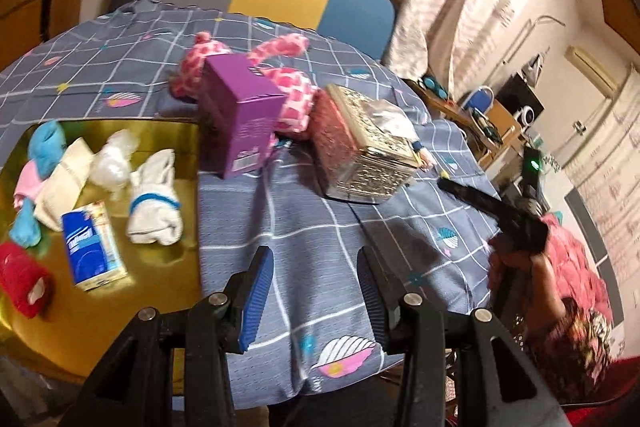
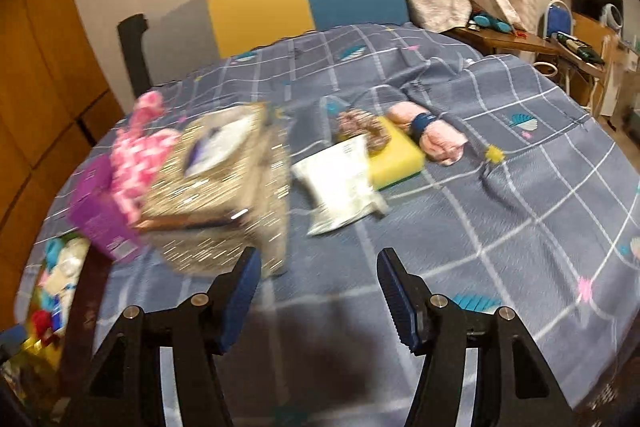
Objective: Organize soft objects
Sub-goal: 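Move both grippers back toward the white wipes packet and pink towel, then grasp the white wipes packet with the left gripper while the right grasps the pink rolled towel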
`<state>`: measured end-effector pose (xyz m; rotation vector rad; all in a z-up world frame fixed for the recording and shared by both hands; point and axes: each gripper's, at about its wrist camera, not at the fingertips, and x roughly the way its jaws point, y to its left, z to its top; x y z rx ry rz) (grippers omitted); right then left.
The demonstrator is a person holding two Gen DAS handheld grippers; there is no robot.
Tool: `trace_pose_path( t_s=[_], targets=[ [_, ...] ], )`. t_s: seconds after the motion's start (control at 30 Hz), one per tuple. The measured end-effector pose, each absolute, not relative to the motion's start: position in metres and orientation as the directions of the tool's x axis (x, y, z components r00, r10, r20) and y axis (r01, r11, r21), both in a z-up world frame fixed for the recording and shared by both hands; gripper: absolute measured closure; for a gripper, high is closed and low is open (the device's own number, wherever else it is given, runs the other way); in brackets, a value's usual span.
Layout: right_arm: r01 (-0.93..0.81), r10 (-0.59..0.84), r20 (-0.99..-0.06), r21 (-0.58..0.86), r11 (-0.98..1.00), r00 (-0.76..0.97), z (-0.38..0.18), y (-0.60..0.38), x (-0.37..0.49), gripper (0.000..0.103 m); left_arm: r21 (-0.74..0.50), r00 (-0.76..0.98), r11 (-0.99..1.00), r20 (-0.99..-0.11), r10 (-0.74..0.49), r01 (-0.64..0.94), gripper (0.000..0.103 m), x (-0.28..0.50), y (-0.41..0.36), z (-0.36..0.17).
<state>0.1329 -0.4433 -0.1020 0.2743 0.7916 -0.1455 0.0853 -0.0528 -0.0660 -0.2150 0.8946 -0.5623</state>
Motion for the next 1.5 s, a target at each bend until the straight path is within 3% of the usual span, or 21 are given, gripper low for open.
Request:
trace_pose_path(
  t_s=[0.17,0.53,0.63,0.67,1.0,1.17,1.33,1.5],
  targets=[
    [0.246,-0.011,-0.74,0.21,0.946,0.672,-0.125,-0.479,0.181,0.041,-0.384,0.479,0.831,-0.686,-0.548,0.402,0.059,0.087,-0.075,-0.063],
    [0.178,0.196,-0.787,0.361,0.916,0.585,-0.174,-0.505,0.252,0.04,-0.365,0.471,0.85,-0.714,-0.518,0.381,0.059,0.093,-0.088,-0.066],
    [0.128,0.249,-0.774,0.39,0.912,0.582,-0.177,-0.501,0.254,0.046,-0.359,0.465,0.851,-0.721,-0.514,0.383,0.059,0.094,-0.093,-0.067],
    [0.115,0.262,-0.769,0.398,0.91,0.583,-0.177,-0.5,0.254,0.057,-0.358,0.461,0.85,-0.723,-0.514,0.386,0.059,0.094,-0.096,-0.068],
    [0.12,0.309,-0.769,0.444,0.888,0.56,-0.168,-0.519,0.199,0.059,-0.355,0.418,0.822,-0.73,-0.542,0.445,0.059,0.098,-0.128,-0.069],
    [0.183,0.35,-0.775,0.505,0.843,0.525,-0.172,-0.551,0.167,0.048,-0.37,0.366,0.787,-0.733,-0.574,0.493,0.059,0.102,-0.161,-0.072],
    [0.296,0.198,-0.649,0.57,0.766,0.735,-0.142,-0.606,0.154,0.036,-0.358,0.312,0.757,-0.752,-0.581,0.546,0.059,0.107,-0.219,-0.073],
    [0.371,0.127,-0.603,0.628,0.684,0.788,-0.133,-0.631,0.149,0.034,-0.319,0.25,0.733,-0.796,-0.551,0.601,0.041,0.118,-0.314,-0.081]
  ],
)
